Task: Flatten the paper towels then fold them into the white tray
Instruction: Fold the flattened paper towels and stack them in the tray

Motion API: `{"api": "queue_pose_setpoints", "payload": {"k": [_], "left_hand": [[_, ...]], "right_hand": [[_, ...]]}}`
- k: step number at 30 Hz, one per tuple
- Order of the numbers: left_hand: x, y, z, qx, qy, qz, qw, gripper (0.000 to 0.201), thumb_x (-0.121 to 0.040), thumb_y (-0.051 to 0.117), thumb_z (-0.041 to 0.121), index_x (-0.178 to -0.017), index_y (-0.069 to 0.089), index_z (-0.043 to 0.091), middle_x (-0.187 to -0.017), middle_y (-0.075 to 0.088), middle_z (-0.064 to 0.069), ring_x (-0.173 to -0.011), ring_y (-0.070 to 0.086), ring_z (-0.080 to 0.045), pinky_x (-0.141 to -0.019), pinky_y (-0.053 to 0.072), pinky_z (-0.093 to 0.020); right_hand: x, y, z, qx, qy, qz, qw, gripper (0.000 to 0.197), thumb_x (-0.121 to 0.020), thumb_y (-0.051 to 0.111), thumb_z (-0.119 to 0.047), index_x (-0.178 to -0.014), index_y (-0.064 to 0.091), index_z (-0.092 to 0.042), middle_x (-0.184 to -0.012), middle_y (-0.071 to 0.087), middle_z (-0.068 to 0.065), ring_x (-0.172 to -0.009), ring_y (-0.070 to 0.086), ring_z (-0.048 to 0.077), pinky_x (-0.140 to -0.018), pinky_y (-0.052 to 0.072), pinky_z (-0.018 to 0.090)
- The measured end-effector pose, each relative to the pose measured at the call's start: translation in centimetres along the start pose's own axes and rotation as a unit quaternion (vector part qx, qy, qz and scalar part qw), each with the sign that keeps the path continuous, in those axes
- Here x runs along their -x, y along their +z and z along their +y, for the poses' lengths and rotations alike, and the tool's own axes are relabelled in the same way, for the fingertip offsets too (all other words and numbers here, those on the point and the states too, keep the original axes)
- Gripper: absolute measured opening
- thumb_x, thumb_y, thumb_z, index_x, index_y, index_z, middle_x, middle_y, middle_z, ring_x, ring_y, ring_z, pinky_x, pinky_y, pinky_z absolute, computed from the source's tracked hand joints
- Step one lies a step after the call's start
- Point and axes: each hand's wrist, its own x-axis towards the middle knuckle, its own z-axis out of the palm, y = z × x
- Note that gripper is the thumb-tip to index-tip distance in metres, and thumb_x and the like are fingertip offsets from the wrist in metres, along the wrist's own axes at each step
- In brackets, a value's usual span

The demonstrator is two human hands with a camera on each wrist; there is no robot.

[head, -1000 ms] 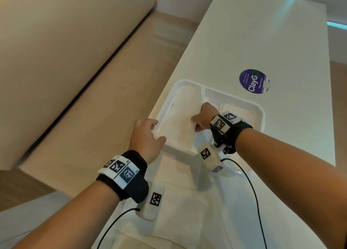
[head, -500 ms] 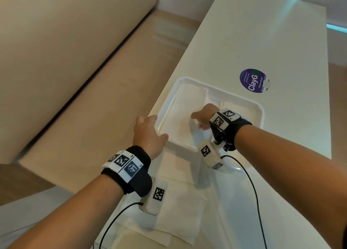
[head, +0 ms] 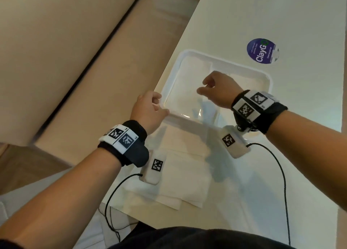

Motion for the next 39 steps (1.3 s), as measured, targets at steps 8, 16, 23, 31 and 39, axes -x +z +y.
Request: {"api": "queue_pose_setpoints", "payload": {"k": [8, 16, 23, 31, 39], "left_hand": [[5.3, 0.3, -4.8, -0.116, -0.019, -0.054, 0.992, 0.042, -0.078, 0.078, 0.033, -0.113, 0.058, 0.021, -0.114, 0.050, 0.004, -0.099, 0.052, -0.013, -0.083, 0.042, -0.025], [10.4, 0.5, -8.3, -0.307, -0.109, 0.000, 0.945, 0.097, -0.054, 0.077, 0.070, -0.129, 0.039, 0.022, -0.128, 0.034, -0.001, -0.118, 0.032, -0.025, -0.095, 0.037, -0.037], [11.7, 1.2, -10.0, -0.256, -0.136, -0.015, 0.957, 0.102, -0.059, 0.078, 0.066, -0.135, 0.034, 0.014, -0.129, 0.033, -0.004, -0.120, 0.033, -0.026, -0.099, 0.038, -0.039], [11.9, 1.1, -9.8, -0.286, -0.106, -0.030, 0.952, 0.079, -0.065, 0.072, 0.066, -0.127, 0.047, 0.023, -0.126, 0.041, 0.000, -0.119, 0.034, -0.023, -0.099, 0.031, -0.035], [11.2, 0.8, -9.1, -0.205, -0.089, -0.108, 0.969, 0.058, -0.075, 0.076, 0.043, -0.121, 0.048, 0.022, -0.110, 0.060, 0.000, -0.099, 0.055, -0.022, -0.078, 0.043, -0.031]], "right_hand": [[9.2, 4.7, 0.4, 0.095, -0.178, -0.206, 0.958, 0.027, -0.094, 0.055, -0.030, -0.120, 0.059, -0.022, -0.113, 0.061, -0.007, -0.101, 0.058, 0.012, -0.094, 0.045, 0.025], [8.4, 10.6, 2.8, 0.168, -0.187, -0.144, 0.957, 0.034, -0.098, 0.044, -0.022, -0.132, 0.048, -0.019, -0.150, 0.031, 0.002, -0.134, 0.034, 0.024, -0.106, 0.036, 0.039], [8.6, 11.8, 2.8, 0.208, -0.178, -0.106, 0.956, 0.053, -0.092, 0.052, -0.015, -0.141, 0.031, -0.013, -0.140, 0.039, 0.007, -0.122, 0.042, 0.028, -0.090, 0.046, 0.039], [8.8, 10.6, 3.2, 0.218, -0.094, -0.132, 0.962, 0.060, -0.074, 0.072, -0.025, -0.126, 0.045, -0.015, -0.126, 0.039, 0.007, -0.115, 0.045, 0.026, -0.087, 0.047, 0.034], [9.7, 10.4, 3.3, 0.205, -0.098, -0.105, 0.968, 0.047, -0.073, 0.069, -0.017, -0.113, 0.044, -0.020, -0.114, 0.053, 0.001, -0.102, 0.047, 0.023, -0.084, 0.035, 0.030]]}}
